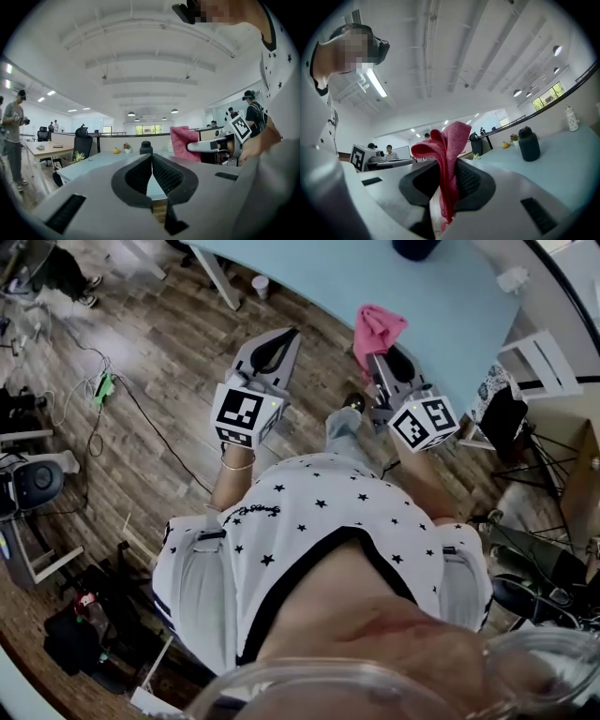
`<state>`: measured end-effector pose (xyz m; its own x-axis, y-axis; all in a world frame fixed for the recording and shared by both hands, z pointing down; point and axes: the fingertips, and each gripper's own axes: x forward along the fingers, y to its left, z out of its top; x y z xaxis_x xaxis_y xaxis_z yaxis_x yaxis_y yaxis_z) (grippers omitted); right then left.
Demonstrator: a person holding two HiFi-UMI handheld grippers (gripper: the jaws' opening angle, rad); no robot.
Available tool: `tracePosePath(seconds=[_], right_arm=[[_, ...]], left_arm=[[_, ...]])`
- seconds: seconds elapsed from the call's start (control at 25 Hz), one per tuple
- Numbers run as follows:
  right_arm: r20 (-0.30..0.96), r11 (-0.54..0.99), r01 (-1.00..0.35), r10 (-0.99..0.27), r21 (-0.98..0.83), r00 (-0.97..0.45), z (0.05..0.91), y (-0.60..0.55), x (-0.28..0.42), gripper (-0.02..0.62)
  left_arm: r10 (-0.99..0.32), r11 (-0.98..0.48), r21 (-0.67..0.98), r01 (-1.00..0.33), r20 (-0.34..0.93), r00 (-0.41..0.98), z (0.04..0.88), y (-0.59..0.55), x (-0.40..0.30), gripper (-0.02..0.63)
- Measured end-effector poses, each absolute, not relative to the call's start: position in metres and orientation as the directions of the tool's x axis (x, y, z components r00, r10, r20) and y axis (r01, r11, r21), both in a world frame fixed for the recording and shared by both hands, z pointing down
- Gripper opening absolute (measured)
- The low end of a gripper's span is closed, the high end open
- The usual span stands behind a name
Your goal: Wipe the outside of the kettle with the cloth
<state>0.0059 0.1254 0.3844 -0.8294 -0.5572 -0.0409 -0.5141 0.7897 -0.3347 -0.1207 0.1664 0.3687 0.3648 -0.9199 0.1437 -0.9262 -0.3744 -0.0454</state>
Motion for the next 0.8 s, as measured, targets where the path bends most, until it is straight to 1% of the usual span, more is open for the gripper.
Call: tracePosePath(seconds=[0.16, 0.36, 0.8], right_arm=[[-0.067, 0.767, -0.523, -0.584, -0.373, -0.809, 0.391, 0.071, 0.024, 0.069], [-0.070, 0.745, -0.533, -0.605, -0.402, -0.793, 0.395, 0.014, 0.048, 0.069], [-0.021, 0.725, -0.558, -0.617, -0.403, -0.787, 0.403, -0.081, 0.093, 0.069]], left_arm=[[-0.913, -0.391, -0.060, -0.918, 0.148, 0.379, 0.372, 0.116, -0.106, 0.029], [-0.897, -0.421, -0.069, -0.904, 0.183, 0.404, 0.379, 0.060, -0.082, 0.029], [-0.892, -0.434, -0.056, -0.899, 0.171, 0.419, 0.376, -0.045, -0.048, 0.029]])
